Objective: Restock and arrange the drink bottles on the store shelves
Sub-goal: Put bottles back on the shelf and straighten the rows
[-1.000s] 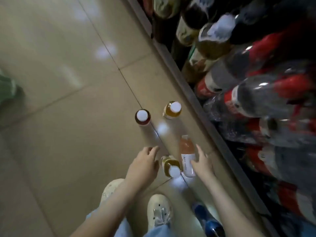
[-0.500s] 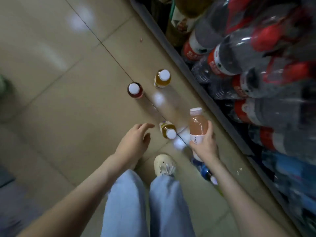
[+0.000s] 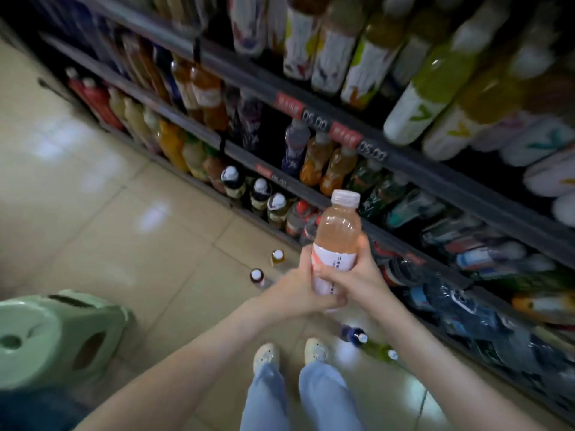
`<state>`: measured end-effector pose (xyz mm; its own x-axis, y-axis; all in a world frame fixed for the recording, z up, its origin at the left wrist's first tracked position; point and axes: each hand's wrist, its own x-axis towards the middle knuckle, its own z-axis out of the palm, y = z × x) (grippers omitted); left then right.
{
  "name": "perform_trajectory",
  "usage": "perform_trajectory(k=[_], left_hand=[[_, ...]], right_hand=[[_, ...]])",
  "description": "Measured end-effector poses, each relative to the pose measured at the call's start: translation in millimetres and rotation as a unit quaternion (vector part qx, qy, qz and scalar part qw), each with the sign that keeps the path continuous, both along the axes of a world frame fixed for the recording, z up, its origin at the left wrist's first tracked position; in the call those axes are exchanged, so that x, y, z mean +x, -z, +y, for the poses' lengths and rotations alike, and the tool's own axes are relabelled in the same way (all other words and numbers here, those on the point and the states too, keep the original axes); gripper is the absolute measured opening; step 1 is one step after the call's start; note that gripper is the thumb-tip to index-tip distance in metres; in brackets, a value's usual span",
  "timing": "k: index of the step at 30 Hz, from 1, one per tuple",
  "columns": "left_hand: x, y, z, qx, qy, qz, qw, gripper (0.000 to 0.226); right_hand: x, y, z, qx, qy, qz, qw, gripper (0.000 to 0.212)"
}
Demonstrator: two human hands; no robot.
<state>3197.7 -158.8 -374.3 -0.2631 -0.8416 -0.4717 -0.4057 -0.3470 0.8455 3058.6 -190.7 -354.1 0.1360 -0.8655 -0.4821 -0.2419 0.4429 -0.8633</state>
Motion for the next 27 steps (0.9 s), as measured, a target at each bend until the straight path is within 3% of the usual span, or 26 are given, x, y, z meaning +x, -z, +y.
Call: perform_trajectory(k=[6, 11, 18, 21, 23, 27], left_hand=[[13, -105, -24, -0.058, 0.066, -0.010, 0.996, 0.080], [0, -148, -39, -0.098, 0.121, -0.073, 0.985, 0.088], [-41, -181, -74, -0.176, 0.164, -0.119, 0.963, 0.094], [-66, -186, -93, -0.215, 0.177, -0.124, 0.953, 0.093], [-84, -187, -107, -0.260, 0.206, -0.153, 0.931, 0.087], [-113, -171, -138, -0.368, 0.237, -0.294, 0.850, 0.072]], right_hand=[[-15, -97, -10, -0.034, 0.038, -0.095, 0.994, 0.052], [-43, -141, -24, -0.076, 0.056, -0.135, 0.986, 0.069], [-90, -162, -39, -0.167, 0.069, -0.087, 0.980, 0.059], [-112, -157, -41, -0.238, 0.114, -0.037, 0.964, 0.067], [-124, -155, -41, -0.275, 0.144, 0.010, 0.951, 0.072], [-148, -147, -44, -0.312, 0.195, 0.038, 0.929, 0.071]])
